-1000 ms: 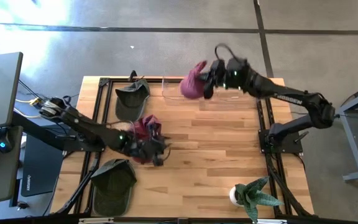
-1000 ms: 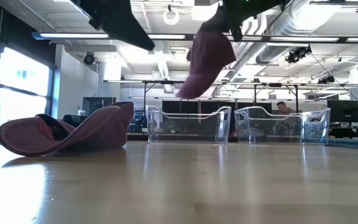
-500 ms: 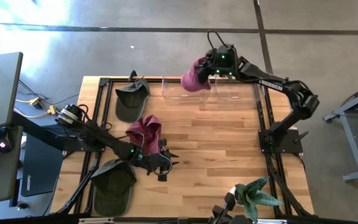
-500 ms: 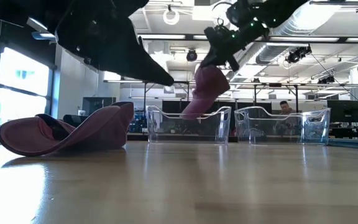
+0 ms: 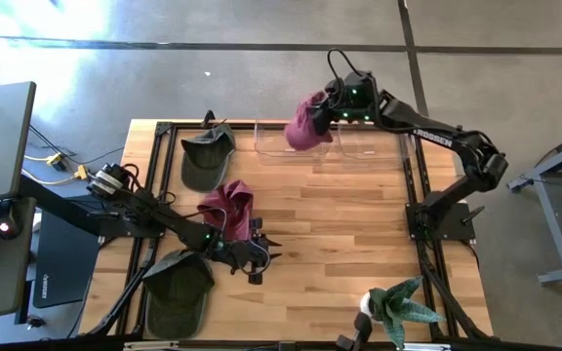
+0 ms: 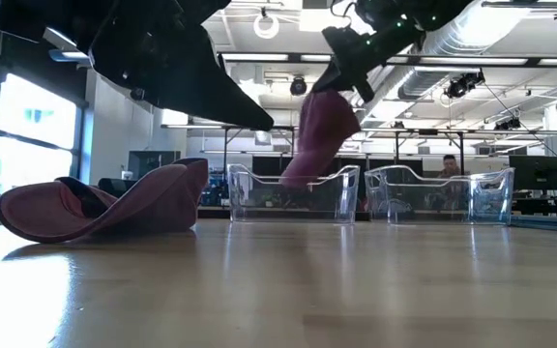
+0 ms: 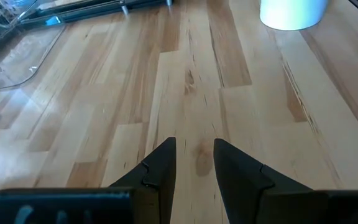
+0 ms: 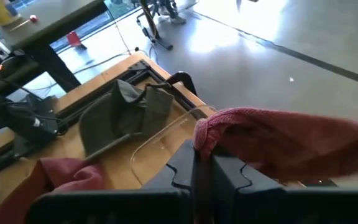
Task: Pick & Place hat
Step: Put the right red cap into the left transparent bin
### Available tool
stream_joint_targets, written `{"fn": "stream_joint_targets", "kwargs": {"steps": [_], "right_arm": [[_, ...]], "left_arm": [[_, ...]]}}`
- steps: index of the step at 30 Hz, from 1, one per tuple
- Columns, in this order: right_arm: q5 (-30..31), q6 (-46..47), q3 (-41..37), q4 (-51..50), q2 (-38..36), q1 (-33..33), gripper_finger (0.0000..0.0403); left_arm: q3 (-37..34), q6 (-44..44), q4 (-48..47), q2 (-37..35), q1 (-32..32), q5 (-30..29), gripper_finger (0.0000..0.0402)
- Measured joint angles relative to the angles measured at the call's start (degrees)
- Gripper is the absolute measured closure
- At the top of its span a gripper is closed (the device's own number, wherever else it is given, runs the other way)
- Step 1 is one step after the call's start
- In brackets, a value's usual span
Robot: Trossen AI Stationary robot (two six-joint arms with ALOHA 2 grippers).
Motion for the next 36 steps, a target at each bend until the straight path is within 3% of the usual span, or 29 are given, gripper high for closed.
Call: {"fn": "stream_joint_targets", "kwargs": {"steps": [12,19,26,36], "right_arm": [[7.8,-4.23,-0.02,-4.29,1.02,-0.07,0.0383],[6.71,-4.35,-0.02,-3.8,3.4,-0.11,0.038],[-0.25,-4.31,-0.04,-0.57,5.75,-0.11,0.0383],[5.18,-4.37,-0.04,-5.62,6.31,-0.89,0.0381]], "left_arm": [[0.0,0.03,0.05,0.0,0.02,0.06,0.0298],[0.0,0.05,0.07,0.0,0.02,0.06,0.0298],[0.0,0.05,0.06,0.0,0.02,0.06,0.0298],[0.02,0.05,-0.04,0.0,0.03,0.06,0.0298]]}}
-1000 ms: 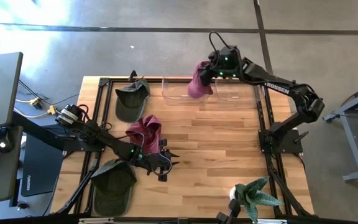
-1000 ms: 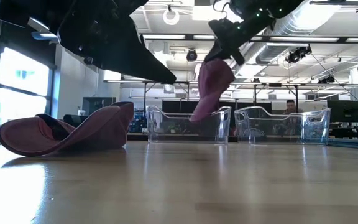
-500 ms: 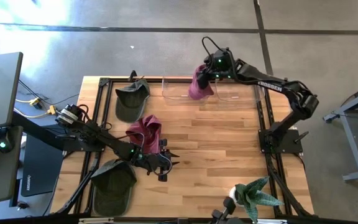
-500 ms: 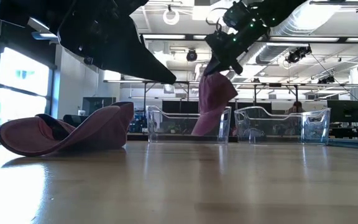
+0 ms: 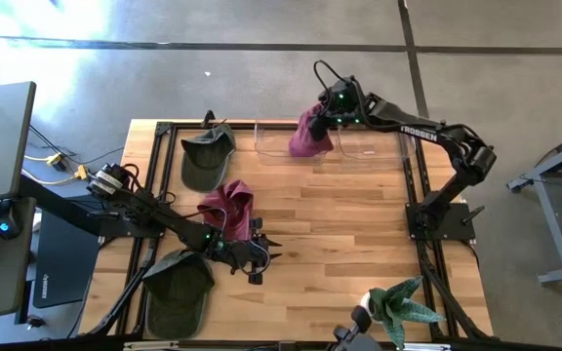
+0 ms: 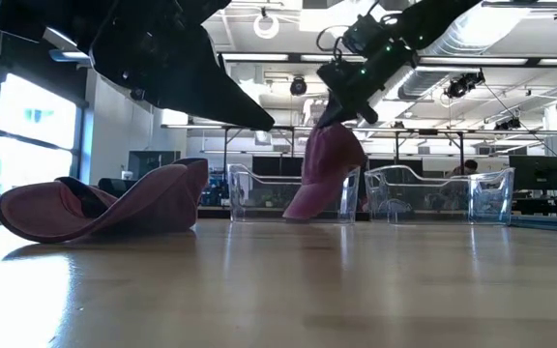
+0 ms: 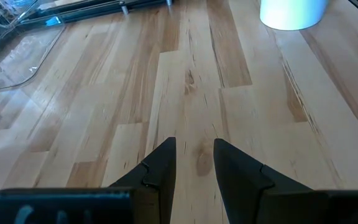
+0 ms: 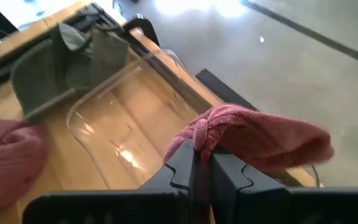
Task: Pick & Place hat
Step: Put the right red cap into the left transparent bin
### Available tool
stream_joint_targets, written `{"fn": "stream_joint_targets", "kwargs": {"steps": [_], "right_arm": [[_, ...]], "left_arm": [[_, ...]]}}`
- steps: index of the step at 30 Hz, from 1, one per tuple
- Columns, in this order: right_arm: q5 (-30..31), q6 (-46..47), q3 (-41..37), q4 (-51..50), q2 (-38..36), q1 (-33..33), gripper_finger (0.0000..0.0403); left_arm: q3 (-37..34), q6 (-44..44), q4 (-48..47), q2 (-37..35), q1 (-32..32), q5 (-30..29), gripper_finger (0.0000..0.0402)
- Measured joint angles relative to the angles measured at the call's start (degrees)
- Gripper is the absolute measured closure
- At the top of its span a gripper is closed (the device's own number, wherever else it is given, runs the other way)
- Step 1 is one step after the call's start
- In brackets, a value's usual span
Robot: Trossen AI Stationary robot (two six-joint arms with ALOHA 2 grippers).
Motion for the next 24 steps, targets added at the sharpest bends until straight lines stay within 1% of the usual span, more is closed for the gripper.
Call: {"fn": "stream_joint_targets", "kwargs": {"steps": [6,15,17,19,24], "right_arm": [[1.29,0.32,0.0,-2.48,-0.02,-0.36,0.0374],[2.66,0.12,0.0,-2.94,-0.07,-0.29,0.0361],[2.59,-0.02,0.0,-3.1,-0.4,-0.54,0.0345],[2.64,-0.65,0.0,-3.19,-1.16,-0.74,0.032],[7.32,-2.27,0.0,-4.1,-4.78,-0.64,0.0252]], "left_arm": [[0.0,0.0,0.0,0.0,0.02,-0.02,0.0298],[0.0,0.0,-0.11,0.0,0.02,-0.21,0.0298],[0.0,0.02,-0.13,0.0,0.02,-0.21,0.0298],[0.0,0.01,-0.13,0.0,0.02,-0.21,0.0298],[0.0,0.02,-0.13,0.0,0.02,-0.28,0.0298]]}}
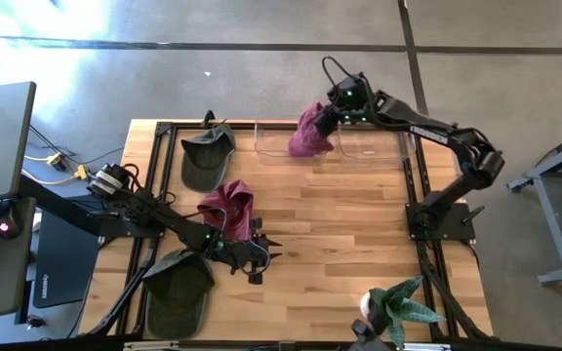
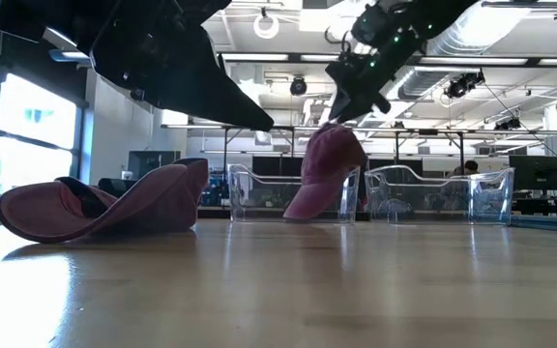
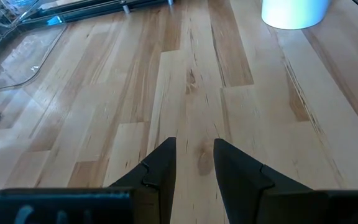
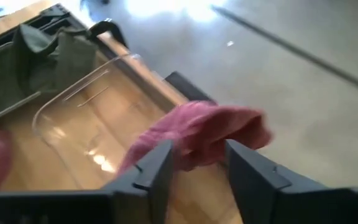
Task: Pick & Place hat
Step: Put the right red cap into the left transparent bin, then put the top black cap into the right transparent bin
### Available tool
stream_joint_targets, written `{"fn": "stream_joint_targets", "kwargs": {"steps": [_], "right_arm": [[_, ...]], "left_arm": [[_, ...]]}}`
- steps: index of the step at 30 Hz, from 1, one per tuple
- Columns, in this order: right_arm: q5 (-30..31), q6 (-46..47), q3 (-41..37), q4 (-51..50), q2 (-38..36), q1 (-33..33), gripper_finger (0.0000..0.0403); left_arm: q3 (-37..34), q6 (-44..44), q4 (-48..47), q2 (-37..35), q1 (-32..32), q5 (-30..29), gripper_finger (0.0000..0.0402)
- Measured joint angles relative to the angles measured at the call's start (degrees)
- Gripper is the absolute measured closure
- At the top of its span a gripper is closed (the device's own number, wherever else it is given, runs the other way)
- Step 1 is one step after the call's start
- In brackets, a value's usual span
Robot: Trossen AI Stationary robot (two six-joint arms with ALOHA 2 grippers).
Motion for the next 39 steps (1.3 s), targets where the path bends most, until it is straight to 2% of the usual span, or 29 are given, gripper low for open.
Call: {"fn": "stream_joint_targets", "kwargs": {"steps": [4,8,13,16,20,23,27,31,35,39], "right_arm": [[5.62,-1.62,0.0,-3.32,-4.19,1.81,0.0226],[10.28,-2.73,0.0,-9.43,-8.44,6.16,0.0226],[12.92,-2.05,-0.95,-17.13,-11.62,16.0,0.0231],[14.04,-0.14,-4.96,-16.82,-13.0,23.16,0.0229],[14.51,2.69,-12.57,-12.09,-14.24,32.1,0.0231],[16.51,4.71,-18.33,-5.72,-14.61,38.05,0.0235],[17.63,7.0,-24.45,3.69,-14.89,44.56,0.0234],[17.05,9.35,-29.86,12.84,-14.87,49.88,0.0234],[15.87,11.3,-34.74,19.9,-14.87,54.27,0.0237],[15.62,11.51,-35.81,22.27,-14.85,56.3,0.0237]], "left_arm": [[0.0,-0.02,0.02,0.0,0.0,-0.11,0.0298],[0.0,-0.11,0.08,0.0,0.0,-0.13,0.0298],[0.0,-2.97,0.17,0.02,0.02,0.71,0.0298],[0.49,-3.05,-2.48,-0.13,0.5,-2.64,0.0298],[4.73,-5.64,-20.8,-4.37,0.99,-12.66,0.0298],[9.95,-13.46,-38.74,-6.21,2.67,-18.81,0.0298],[17.03,-24.45,-61.16,-7.66,6.64,-20.68,0.0298],[20.17,-34.67,-81.07,-7.44,12.67,-17.81,0.0293],[18.79,-41.21,-90.54,-7.56,20.42,-16.08,0.0271],[13.98,-41.93,-87.88,-7.48,28.3,-13.39,0.0236]]}}
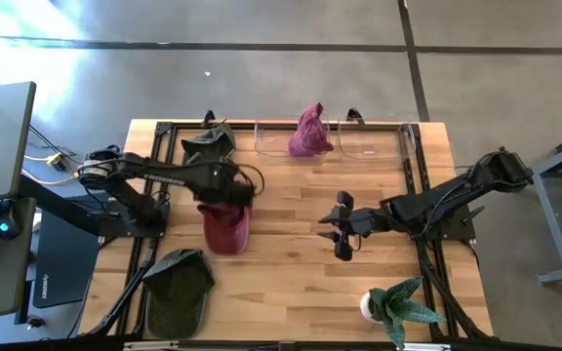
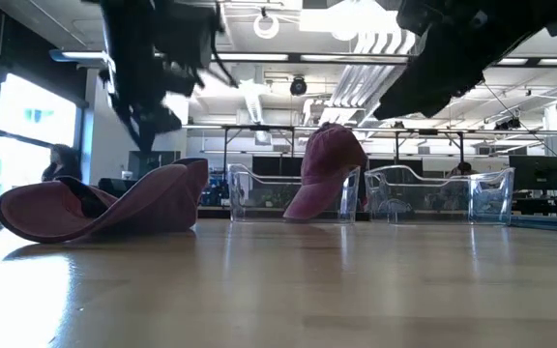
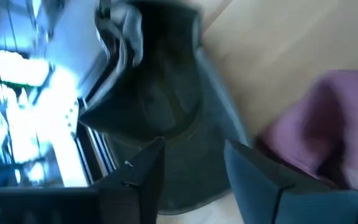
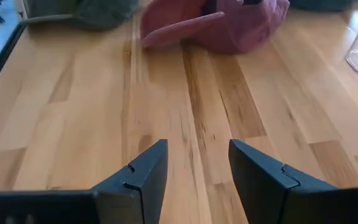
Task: Pick & Place hat
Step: Put the top black cap into the right transparent bin
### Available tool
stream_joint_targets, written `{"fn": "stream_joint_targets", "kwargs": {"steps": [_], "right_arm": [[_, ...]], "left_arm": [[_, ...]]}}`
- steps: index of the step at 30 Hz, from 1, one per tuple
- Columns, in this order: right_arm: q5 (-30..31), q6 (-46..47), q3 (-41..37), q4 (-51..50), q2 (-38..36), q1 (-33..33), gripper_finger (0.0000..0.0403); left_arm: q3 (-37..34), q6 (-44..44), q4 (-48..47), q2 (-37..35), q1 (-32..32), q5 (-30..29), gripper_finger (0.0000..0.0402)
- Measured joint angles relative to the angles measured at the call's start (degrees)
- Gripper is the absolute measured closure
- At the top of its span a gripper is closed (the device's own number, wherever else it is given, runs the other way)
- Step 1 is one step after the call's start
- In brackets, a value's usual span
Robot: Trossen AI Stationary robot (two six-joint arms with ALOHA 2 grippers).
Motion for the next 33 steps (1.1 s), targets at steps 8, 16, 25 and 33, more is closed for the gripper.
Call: {"fn": "stream_joint_targets", "kwargs": {"steps": [8,16,25,33], "right_arm": [[-0.02,-1.76,2.28,0.02,0.0,1.27,0.0239],[0.11,-2.8,2.37,-0.02,0.0,1.47,0.024],[0.15,-2.82,2.37,-0.05,0.0,1.47,0.0242],[0.15,-2.82,2.37,-0.14,0.0,1.47,0.0242]], "left_arm": [[-11.19,11.14,24.65,0.0,12.93,11.73,0.0181],[-15.92,12.0,32.64,1.2,18.21,12.06,0.0179],[-13.49,9.59,27.22,-0.02,12.49,8.05,0.0179],[-12.32,8.71,29.1,-0.61,9.09,9.02,0.0179]]}}
